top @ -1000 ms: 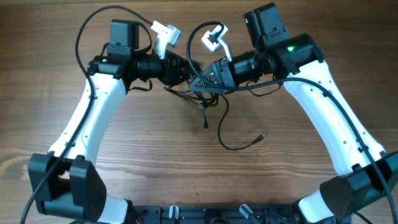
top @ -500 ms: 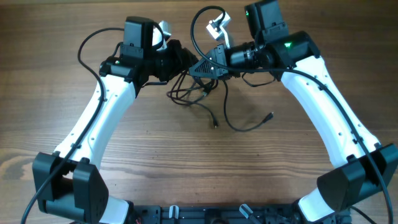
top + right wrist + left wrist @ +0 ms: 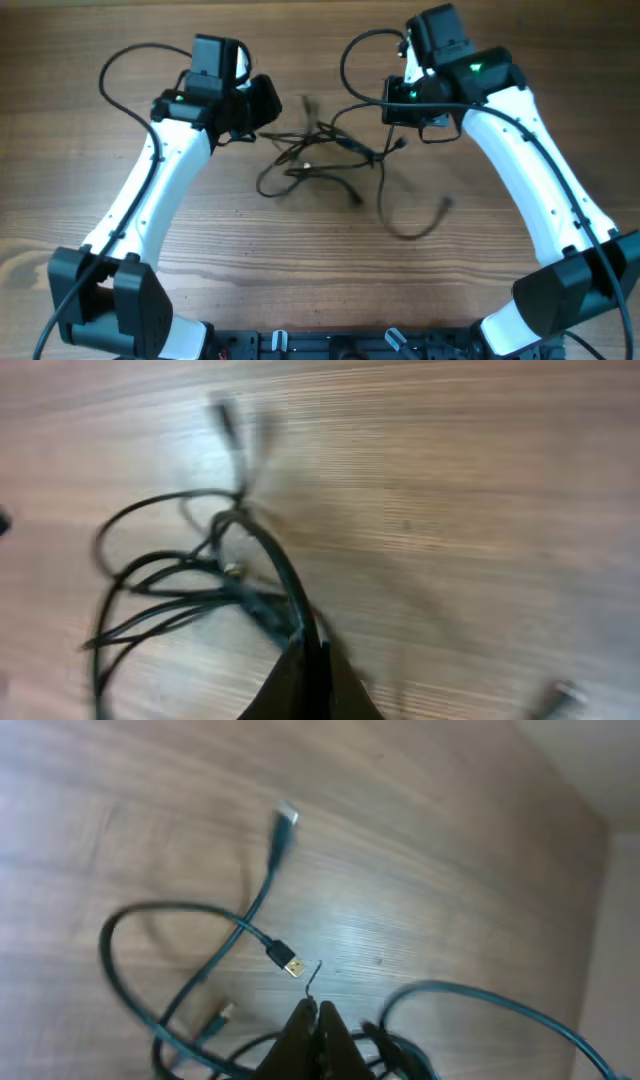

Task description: Untangle cables

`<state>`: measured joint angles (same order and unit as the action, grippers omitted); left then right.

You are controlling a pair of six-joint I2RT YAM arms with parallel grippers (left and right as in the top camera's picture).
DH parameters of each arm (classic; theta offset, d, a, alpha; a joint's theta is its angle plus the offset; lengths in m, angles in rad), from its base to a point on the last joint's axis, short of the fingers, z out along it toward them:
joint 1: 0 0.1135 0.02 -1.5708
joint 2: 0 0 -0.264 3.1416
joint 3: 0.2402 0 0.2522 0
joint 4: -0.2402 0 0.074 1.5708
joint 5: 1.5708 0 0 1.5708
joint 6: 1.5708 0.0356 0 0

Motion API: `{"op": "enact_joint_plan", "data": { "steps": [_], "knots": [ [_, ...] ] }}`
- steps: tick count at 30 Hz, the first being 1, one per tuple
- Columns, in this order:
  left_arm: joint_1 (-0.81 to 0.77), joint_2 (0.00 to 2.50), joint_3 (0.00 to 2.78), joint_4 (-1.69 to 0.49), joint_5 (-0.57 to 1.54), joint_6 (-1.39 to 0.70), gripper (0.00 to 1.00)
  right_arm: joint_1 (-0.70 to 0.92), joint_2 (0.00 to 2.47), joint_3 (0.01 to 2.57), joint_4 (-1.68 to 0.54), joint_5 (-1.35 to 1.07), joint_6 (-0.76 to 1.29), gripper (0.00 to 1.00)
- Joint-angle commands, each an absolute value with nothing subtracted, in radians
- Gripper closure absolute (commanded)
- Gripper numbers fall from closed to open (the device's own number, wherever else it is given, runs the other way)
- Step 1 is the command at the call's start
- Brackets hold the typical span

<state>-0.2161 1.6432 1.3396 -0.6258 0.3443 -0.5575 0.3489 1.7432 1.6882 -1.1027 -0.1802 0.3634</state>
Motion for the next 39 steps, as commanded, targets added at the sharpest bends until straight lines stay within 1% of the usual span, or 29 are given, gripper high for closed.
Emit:
{"op": "enact_joint_plan", "data": {
  "steps": [1, 2, 4, 5, 7, 8, 9, 10, 12, 13, 15, 16, 17, 19, 20, 21, 22, 24, 26, 28, 31, 33, 35, 37, 39],
  "knots": [
    [-0.202, 1.515, 1.355, -0.6, 0.456, -0.448, 0.96, 0.355, 1.715, 1.709, -1.108, -0.291, 0.226, 0.96],
    [-0.181, 1.463, 1.355, -0.61, 0.456, -0.449, 0.96, 0.344, 1.715, 1.714, -1.103, -0.338, 0.197, 0.96],
    [-0.159, 1.396, 1.355, -0.643, 0.456, -0.448, 0.96, 0.338, 1.715, 1.719, -1.085, -0.527, 0.116, 0.96],
    [-0.16, 1.386, 1.355, -0.664, 0.458, -0.448, 0.96, 0.34, 1.715, 1.719, -1.077, -0.583, 0.096, 0.96],
    [-0.171, 1.391, 1.355, -0.719, 0.473, -0.447, 0.95, 0.348, 1.715, 1.719, -1.063, -0.603, 0.105, 0.95],
    [-0.18, 1.402, 1.355, -0.743, 0.475, -0.448, 0.92, 0.348, 1.715, 1.719, -1.059, -0.601, 0.11, 0.95],
    [-0.189, 1.413, 1.355, -0.763, 0.476, -0.449, 0.84, 0.348, 1.715, 1.718, -1.057, -0.584, 0.137, 0.95],
    [-0.202, 1.436, 1.355, -0.796, 0.475, -0.469, 0.72, 0.348, 1.715, 1.718, -1.056, -0.513, 0.208, 0.95],
    [-0.221, 1.487, 1.355, -0.85, 0.474, -0.567, 0.55, 0.348, 1.715, 1.716, -1.06, -0.432, 0.291, 0.96],
    [-0.228, 1.526, 1.355, -0.875, 0.475, -0.629, 0.53, 0.348, 1.715, 1.71, -1.059, -0.415, 0.326, 0.96],
    [-0.244, 1.588, 1.355, -0.88, 0.475, -0.677, 0.53, 0.348, 1.715, 1.707, -1.063, -0.392, 0.356, 0.94],
    [-0.257, 1.624, 1.355, -0.88, 0.474, -0.713, 0.53, 0.348, 1.715, 1.707, -1.063, -0.385, 0.36, 0.91],
    [-0.271, 1.657, 1.355, -0.88, 0.474, -0.719, 0.55, 0.348, 1.715, 1.707, -1.065, -0.385, 0.359, 0.82],
    [-0.297, 1.715, 1.354, -0.889, 0.448, -0.719, 0.53, 0.348, 1.715, 1.707, -1.067, -0.385, 0.353, 0.67],
    [-0.307, 1.739, 1.354, -0.889, 0.435, -0.718, 0.48, 0.348, 1.715, 1.707, -1.067, -0.385, 0.343, 0.58],
    [-0.315, 1.757, 1.354, -0.889, 0.426, -0.71, 0.43, 0.348, 1.715, 1.707, -1.068, -0.384, 0.339, 0.52],
    [-0.325, 1.777, 1.354, -0.888, 0.392, -0.71, 0.37, 0.348, 1.715, 1.707, -1.069, -0.384, 0.34, 0.49],
    [-0.34, 1.797, 1.354, -0.879, 0.344, -0.707, 0.3, 0.348, 1.715, 1.707, -1.066, -0.381, 0.329, 0.44],
    [-0.35, 1.808, 1.354, -0.863, 0.339, -0.707, 0.3, 0.348, 1.715, 1.707, -1.066, -0.38, 0.315, 0.41],
    [-0.363, 1.819, 1.354, -0.86, 0.335, -0.703, 0.34, 0.348, 1.716, 1.707, -1.067, -0.376, 0.314, 0.39],
    [-0.383, 1.82, 1.354, -0.848, 0.331, -0.549, 0.33, 0.348, 1.716, 1.707, -1.068, -0.339, 0.314, 0.36],
    [-0.405, 1.823, 1.354, -0.818, 0.32, -0.395, 0.33, 0.346, 1.716, 1.707, -1.067, -0.327, 0.288, 0.33],
    [-0.409, 1.839, 1.354, -0.791, 0.324, -0.351, 0.33, 0.332, 1.716, 1.707, -1.078, -0.29, 0.292, 0.33],
    [-0.409, 1.861, 1.354, -0.771, 0.324, -0.34, 0.32, 0.297, 1.716, 1.707, -1.086, -0.284, 0.318, 0.33],
    [-0.409, 1.902, 1.354, -0.761, 0.369, -0.392, 0.36, 0.248, 1.716, 1.707, -1.095, -0.289, 0.317, 0.33]
  ]
}}
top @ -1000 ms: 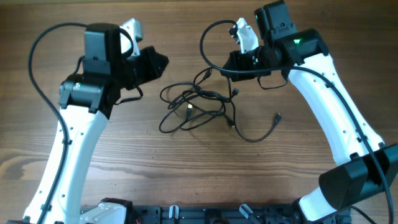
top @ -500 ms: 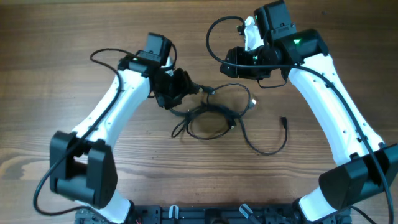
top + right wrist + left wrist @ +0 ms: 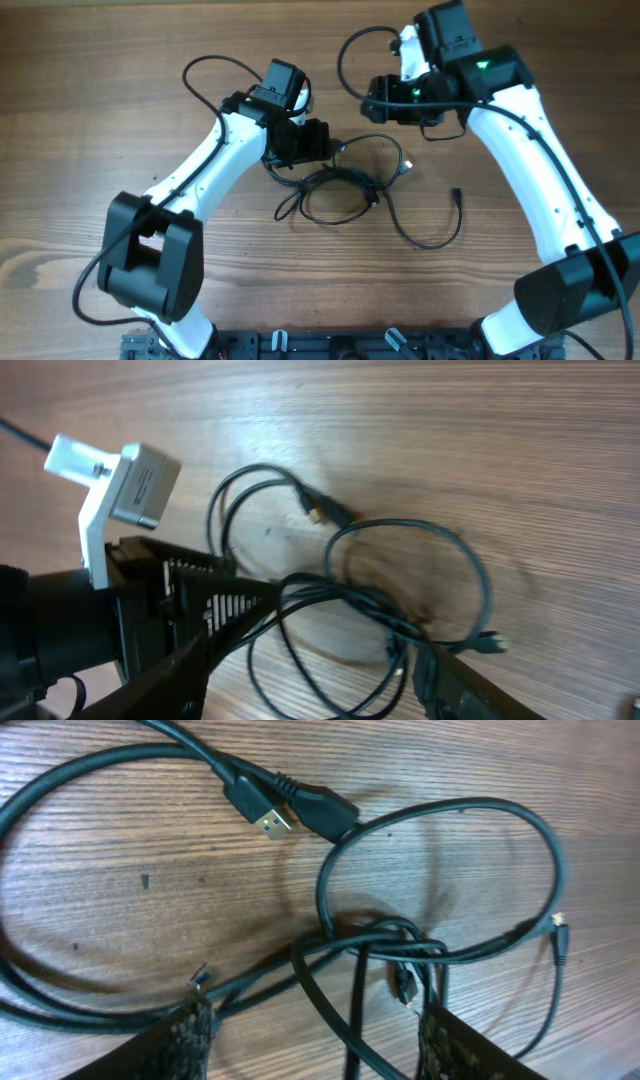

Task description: Untangle cables

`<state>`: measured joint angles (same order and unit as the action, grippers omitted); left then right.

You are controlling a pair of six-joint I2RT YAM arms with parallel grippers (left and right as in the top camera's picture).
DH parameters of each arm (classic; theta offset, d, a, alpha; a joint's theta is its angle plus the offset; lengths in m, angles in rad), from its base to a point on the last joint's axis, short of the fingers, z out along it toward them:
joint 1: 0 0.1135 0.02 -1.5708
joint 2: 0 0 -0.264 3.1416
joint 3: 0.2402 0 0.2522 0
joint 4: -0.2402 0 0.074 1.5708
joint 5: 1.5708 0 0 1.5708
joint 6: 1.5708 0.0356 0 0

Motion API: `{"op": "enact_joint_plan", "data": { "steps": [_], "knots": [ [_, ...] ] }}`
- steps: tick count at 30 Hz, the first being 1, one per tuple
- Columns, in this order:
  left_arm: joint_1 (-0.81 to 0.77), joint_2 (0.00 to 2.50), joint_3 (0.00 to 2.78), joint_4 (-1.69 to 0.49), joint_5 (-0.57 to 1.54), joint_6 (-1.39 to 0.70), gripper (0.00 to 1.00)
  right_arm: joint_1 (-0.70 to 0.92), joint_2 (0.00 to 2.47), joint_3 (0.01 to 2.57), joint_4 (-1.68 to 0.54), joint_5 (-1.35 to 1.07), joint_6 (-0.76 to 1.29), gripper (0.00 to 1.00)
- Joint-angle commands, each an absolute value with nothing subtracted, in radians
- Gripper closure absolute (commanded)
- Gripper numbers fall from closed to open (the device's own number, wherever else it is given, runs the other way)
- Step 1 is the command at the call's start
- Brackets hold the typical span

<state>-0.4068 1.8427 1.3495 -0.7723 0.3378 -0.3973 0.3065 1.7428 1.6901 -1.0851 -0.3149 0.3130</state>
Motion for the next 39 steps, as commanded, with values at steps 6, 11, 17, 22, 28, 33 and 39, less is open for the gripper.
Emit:
{"op": "enact_joint_plan", "data": {
  "steps": [6, 11, 17, 22, 28, 33, 39],
  "knots": [
    [-0.409, 1.979, 1.354, -0.755, 0.431, -0.724, 0.54, 0.21, 1.716, 1.707, -1.114, -0.291, 0.289, 0.33],
    [-0.411, 1.98, 1.354, -0.735, 0.445, -0.855, 0.66, 0.21, 1.716, 1.707, -1.112, -0.291, 0.288, 0.33],
    [-0.455, 1.981, 1.354, -0.698, 0.427, -0.943, 0.73, 0.21, 1.716, 1.707, -1.113, -0.287, 0.287, 0.33],
    [-0.459, 1.98, 1.354, -0.64, 0.255, -0.842, 0.96, 0.21, 1.716, 1.707, -1.113, -0.292, 0.287, 0.33],
    [-0.403, 1.789, 1.436, -0.628, 0.315, -0.513, 0.96, 0.21, 1.716, 1.707, -1.098, -0.48, 0.117, 0.33],
    [-0.394, 1.556, 1.439, -0.631, 0.429, -0.44, 0.96, 0.267, 1.716, 1.707, -1.034, -0.594, 0.066, 0.33],
    [-0.342, 1.471, 1.439, -0.735, 0.476, -0.444, 0.96, 0.317, 1.681, 1.707, -0.965, -0.696, 0.087, 0.43]
  ]
}}
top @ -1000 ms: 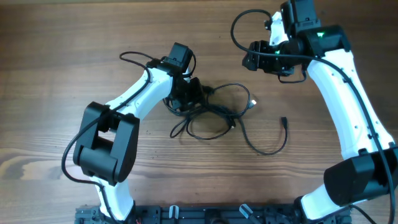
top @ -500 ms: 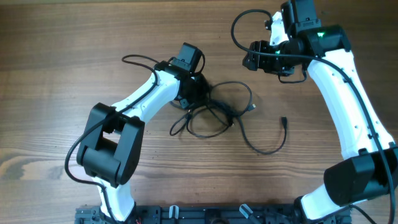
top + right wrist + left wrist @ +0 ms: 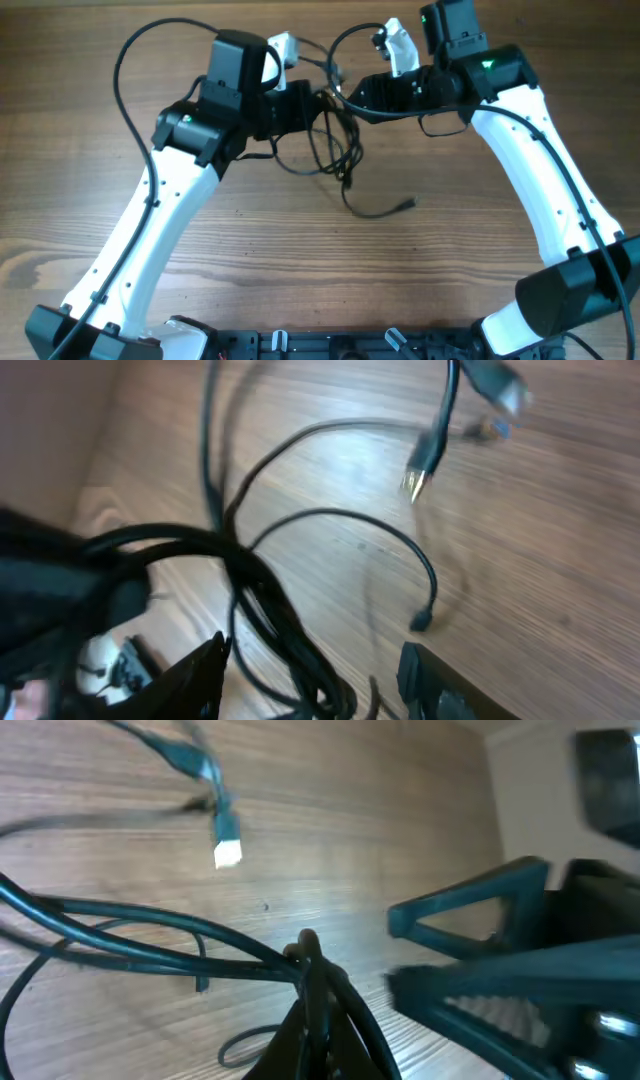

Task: Untangle cables
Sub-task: 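Grasp the cable pile with both grippers and lift it apart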

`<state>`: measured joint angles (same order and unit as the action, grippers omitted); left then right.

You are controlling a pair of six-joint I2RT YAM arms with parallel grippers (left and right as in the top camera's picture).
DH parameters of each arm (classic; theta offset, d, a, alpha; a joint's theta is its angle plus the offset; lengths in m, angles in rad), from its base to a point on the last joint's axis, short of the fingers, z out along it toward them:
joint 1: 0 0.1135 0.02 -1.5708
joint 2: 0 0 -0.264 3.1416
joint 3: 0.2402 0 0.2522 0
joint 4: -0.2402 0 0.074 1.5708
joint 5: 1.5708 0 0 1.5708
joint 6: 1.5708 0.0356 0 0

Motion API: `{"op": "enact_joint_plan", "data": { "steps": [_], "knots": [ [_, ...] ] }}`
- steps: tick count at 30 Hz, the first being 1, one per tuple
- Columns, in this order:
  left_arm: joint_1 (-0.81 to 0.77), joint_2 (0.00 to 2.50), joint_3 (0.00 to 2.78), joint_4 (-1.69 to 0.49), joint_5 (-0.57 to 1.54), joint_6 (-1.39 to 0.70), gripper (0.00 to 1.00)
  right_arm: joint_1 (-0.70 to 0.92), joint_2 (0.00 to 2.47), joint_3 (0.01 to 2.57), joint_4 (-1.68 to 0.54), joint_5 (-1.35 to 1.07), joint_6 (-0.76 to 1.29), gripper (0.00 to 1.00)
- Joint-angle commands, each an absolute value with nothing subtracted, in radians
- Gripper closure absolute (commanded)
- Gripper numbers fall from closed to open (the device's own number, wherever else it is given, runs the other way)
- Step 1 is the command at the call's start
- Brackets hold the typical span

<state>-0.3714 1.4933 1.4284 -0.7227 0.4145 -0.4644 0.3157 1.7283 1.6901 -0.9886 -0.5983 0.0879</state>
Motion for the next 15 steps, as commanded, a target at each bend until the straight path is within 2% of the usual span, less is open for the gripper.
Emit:
{"op": "enact_joint_plan", "data": {
  "steps": [1, 6, 10, 12, 15],
  "knots": [
    [-0.336, 1.472, 1.439, -0.729, 0.496, -0.463, 0.96, 0.317, 1.681, 1.707, -0.963, -0.706, 0.115, 0.43],
    [-0.276, 1.472, 1.439, -0.687, 0.531, -0.759, 0.96, 0.339, 1.683, 1.707, -0.994, -0.665, 0.104, 0.44],
    [-0.22, 1.472, 1.439, -0.669, 0.739, -0.772, 0.96, 0.382, 1.687, 1.707, -0.991, -0.591, 0.014, 0.44],
    [-0.202, 1.472, 1.439, -0.669, 0.84, -0.772, 0.96, 0.414, 1.696, 1.707, -0.978, -0.59, -0.112, 0.45],
    [-0.198, 1.472, 1.439, -0.668, 0.912, -0.772, 0.96, 0.418, 1.696, 1.707, -0.967, -0.511, -0.133, 0.49]
  ]
}}
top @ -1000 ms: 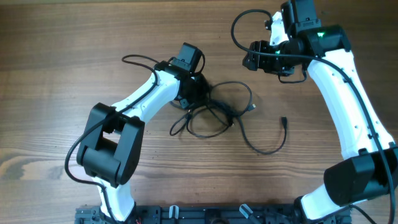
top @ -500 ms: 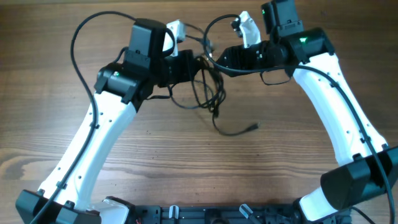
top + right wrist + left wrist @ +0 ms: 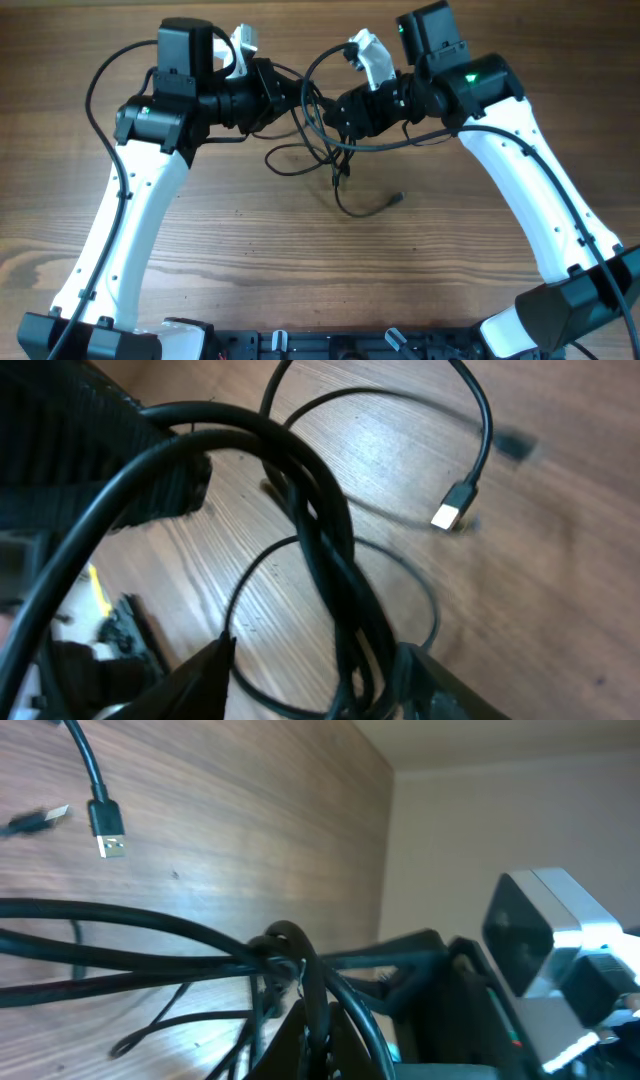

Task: Untangle cables
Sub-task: 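Grasp the cable pile with both grippers and lift it apart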

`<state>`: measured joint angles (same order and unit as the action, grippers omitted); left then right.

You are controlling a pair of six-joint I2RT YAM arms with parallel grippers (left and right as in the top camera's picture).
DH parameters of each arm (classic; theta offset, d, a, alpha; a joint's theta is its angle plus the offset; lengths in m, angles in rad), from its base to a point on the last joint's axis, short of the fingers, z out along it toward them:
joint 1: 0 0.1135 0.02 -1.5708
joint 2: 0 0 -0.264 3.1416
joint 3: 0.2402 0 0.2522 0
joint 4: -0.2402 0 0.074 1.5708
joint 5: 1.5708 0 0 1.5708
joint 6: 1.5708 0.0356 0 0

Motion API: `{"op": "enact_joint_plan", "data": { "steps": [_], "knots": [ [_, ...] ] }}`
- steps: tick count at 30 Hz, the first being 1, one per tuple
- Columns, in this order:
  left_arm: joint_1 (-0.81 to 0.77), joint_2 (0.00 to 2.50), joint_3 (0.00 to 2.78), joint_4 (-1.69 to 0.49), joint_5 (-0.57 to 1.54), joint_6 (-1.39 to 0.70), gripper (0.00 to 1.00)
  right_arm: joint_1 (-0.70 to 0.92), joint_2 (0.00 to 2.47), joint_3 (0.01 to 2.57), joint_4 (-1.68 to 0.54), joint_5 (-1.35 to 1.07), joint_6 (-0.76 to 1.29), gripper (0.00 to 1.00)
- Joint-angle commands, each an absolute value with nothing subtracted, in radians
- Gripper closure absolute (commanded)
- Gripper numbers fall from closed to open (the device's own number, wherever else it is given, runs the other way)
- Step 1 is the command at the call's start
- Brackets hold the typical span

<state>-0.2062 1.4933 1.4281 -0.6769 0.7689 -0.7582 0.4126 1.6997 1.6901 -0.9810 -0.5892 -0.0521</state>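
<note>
A tangle of black cables (image 3: 318,140) hangs between the two arms at the back of the table, and one loose end (image 3: 397,197) trails onto the wood. My left gripper (image 3: 290,97) is shut on several strands; the left wrist view shows its fingers (image 3: 303,982) pinching the knot of cables (image 3: 280,945). Right beside it, my right gripper (image 3: 338,108) stands open (image 3: 315,660) with a thick bunch of strands (image 3: 330,550) running between its fingers near the right one. A USB plug (image 3: 447,515) dangles free.
Wooden table (image 3: 320,270) with a pale wall (image 3: 480,810) behind its far edge. The two wrists are very close together above the back centre. Another USB plug (image 3: 110,845) hangs over the wood on the left gripper's side.
Both grippers shifted a little to the left, with the bundle held up. The right gripper's open fingers now straddle a bunch of strands. The trailing end slid slightly left.
First both grippers were shut on cables, holding the tangle stretched between them. Then both were open and the cables lay on the table under the left gripper. Later the left gripper held the bundle raised with the open right gripper beside it, as now.
</note>
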Motion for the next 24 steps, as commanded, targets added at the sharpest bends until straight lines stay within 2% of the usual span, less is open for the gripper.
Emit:
{"op": "enact_joint_plan", "data": {
  "steps": [1, 2, 5, 7, 8, 9, 10, 11, 12, 15, 17, 20, 24],
  "knots": [
    [-0.198, 1.472, 1.439, -0.668, 0.935, -0.772, 0.96, 0.418, 1.696, 1.707, -0.96, -0.485, -0.133, 0.5],
    [-0.198, 1.472, 1.439, -0.667, 0.97, -0.772, 0.96, 0.418, 1.696, 1.707, -0.953, -0.471, -0.144, 0.51],
    [-0.198, 1.472, 1.439, -0.653, 1.022, -0.781, 0.96, 0.418, 1.696, 1.707, -0.939, -0.471, -0.158, 0.65],
    [-0.197, 1.472, 1.439, -0.635, 1.025, -0.798, 0.96, 0.418, 1.699, 1.707, -0.938, -0.471, -0.159, 0.7],
    [-0.196, 1.472, 1.439, -0.619, 1.025, -0.801, 0.96, 0.418, 1.701, 1.707, -0.939, -0.471, -0.159, 0.76],
    [-0.183, 1.472, 1.439, -0.612, 1.008, -0.801, 0.96, 0.418, 1.702, 1.707, -0.941, -0.471, -0.157, 0.9],
    [-0.176, 1.472, 1.438, -0.615, 0.978, -0.8, 0.96, 0.418, 1.702, 1.707, -0.943, -0.471, -0.157, 0.96],
    [-0.165, 1.472, 1.438, -0.625, 0.916, -0.793, 0.94, 0.418, 1.702, 1.707, -0.943, -0.47, -0.146, 0.96],
    [-0.159, 1.472, 1.438, -0.657, 0.807, -0.793, 0.88, 0.417, 1.702, 1.707, -0.944, -0.448, -0.087, 0.96],
    [-0.168, 1.473, 1.438, -0.725, 0.625, -0.77, 0.57, 0.419, 1.702, 1.707, -0.96, -0.434, 0.008, 0.96],
    [-0.184, 1.487, 1.438, -0.741, 0.614, -0.685, 0.43, 0.42, 1.702, 1.707, -0.977, -0.433, 0.067, 0.96],
    [-0.185, 1.517, 1.438, -0.776, 0.605, -0.598, 0.36, 0.42, 1.702, 1.707, -0.985, -0.426, 0.135, 0.96],
    [-0.189, 1.581, 1.438, -0.78, 0.612, -0.523, 0.36, 0.422, 1.702, 1.707, -1.01, -0.434, 0.13, 0.96]
  ]
}}
